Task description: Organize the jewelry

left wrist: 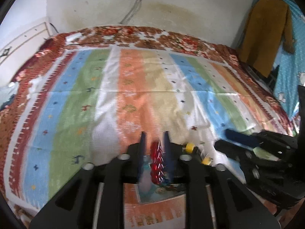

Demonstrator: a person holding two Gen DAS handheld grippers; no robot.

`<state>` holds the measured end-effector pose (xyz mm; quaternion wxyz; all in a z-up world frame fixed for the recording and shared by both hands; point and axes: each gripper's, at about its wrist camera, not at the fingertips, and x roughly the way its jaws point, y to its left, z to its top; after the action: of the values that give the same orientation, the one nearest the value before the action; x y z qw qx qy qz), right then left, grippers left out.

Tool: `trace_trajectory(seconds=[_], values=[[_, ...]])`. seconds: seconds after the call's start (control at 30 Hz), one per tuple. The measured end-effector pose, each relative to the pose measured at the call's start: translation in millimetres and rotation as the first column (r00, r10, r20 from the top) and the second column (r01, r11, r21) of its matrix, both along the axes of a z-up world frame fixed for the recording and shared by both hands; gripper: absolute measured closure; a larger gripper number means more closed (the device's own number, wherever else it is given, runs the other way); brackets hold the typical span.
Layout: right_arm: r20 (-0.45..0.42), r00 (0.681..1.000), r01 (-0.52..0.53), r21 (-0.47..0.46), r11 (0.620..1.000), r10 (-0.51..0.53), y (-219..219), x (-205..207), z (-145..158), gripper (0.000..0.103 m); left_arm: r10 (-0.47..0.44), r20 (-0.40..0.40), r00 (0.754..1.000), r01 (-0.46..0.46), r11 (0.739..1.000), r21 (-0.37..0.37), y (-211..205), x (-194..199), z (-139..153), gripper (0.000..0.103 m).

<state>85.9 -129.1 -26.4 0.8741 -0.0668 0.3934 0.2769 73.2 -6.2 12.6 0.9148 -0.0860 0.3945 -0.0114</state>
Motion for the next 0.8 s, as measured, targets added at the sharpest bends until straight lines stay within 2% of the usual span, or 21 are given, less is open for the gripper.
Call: trace_trajectory(seconds=[0.03,0.17,0.27,0.33,0.37,0.47,0.53,0.63,0.8], values=[[0.009,1.0,0.001,0.002,1.0,-0.001,-3,-3,0,0.053,0.008,0.008,1.0,-0.009,1.0,0.004,3,-4,1,0.067],[0.022,1.0,0.004,0.0,1.0,-0.004,-11,-12,-1,0.053,0.029,-0.001,1.0,-0.029,1.0,-0.01,12,-16,-4,0.064],[0.026,1.0,0.008,-0.008,1.0,-0.008,-15,-16,-4,0.05,0.033,-0.01,0.999,-0.033,0.999,-0.001,13,-24,-9,0.057],[0.034,0.999,0.003,-0.007,1.0,-0.003,-17,-20,-4,0.049,0.029,0.004,1.0,-0.029,0.999,0.026,10,-31,-9,0.044],[0.027,1.0,-0.004,0.012,1.0,0.004,-20,-22,-4,0.048,0.023,0.016,1.0,-0.024,0.999,0.042,9,-35,-9,0.041],[-0.005,1.0,-0.002,0.063,0.998,0.003,-30,-25,-5,0.044,0.002,0.036,0.999,-0.004,0.998,0.059,5,-44,-9,0.03],[0.006,1.0,0.004,0.055,0.998,-0.004,-34,-28,-6,0.039,-0.008,0.035,0.999,0.006,0.998,0.061,4,-46,-10,0.021],[0.022,1.0,-0.001,0.047,0.999,0.0,-37,-35,-6,0.031,-0.024,0.042,0.999,0.022,0.998,0.063,2,-52,-11,0.014],[0.026,0.999,-0.025,0.023,0.999,0.025,-38,-45,-11,0.024,-0.037,0.048,0.998,0.034,0.998,0.058,0,-60,-12,0.007]])
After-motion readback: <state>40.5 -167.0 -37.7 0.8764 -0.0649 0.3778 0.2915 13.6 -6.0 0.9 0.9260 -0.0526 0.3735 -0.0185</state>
